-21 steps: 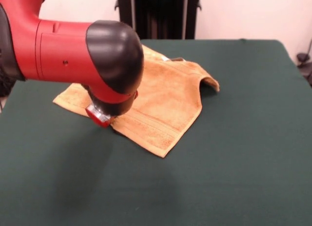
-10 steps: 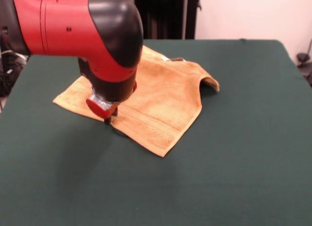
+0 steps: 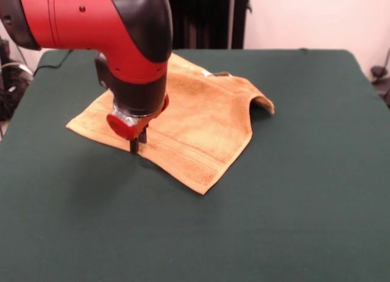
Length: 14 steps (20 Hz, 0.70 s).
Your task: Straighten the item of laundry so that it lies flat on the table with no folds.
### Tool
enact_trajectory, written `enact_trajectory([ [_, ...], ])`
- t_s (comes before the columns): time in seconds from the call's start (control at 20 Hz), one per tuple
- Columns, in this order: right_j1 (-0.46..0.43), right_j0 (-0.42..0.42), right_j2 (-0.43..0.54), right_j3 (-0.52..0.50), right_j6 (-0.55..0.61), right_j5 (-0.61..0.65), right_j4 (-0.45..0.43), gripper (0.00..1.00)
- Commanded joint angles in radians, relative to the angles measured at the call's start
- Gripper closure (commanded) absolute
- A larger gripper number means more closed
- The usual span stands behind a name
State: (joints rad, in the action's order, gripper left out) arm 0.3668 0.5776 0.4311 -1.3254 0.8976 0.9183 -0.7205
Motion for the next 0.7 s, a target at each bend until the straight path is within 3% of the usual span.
enact_trajectory([
  [0.05,-0.049,-0.041,0.055,0.092,-0.132,0.005,-0.035,1.0],
  [0.55,-0.146,-0.086,0.127,0.283,-0.291,0.108,-0.051,1.0],
  [0.7,-0.149,-0.088,0.134,0.294,-0.315,0.121,-0.058,1.0],
])
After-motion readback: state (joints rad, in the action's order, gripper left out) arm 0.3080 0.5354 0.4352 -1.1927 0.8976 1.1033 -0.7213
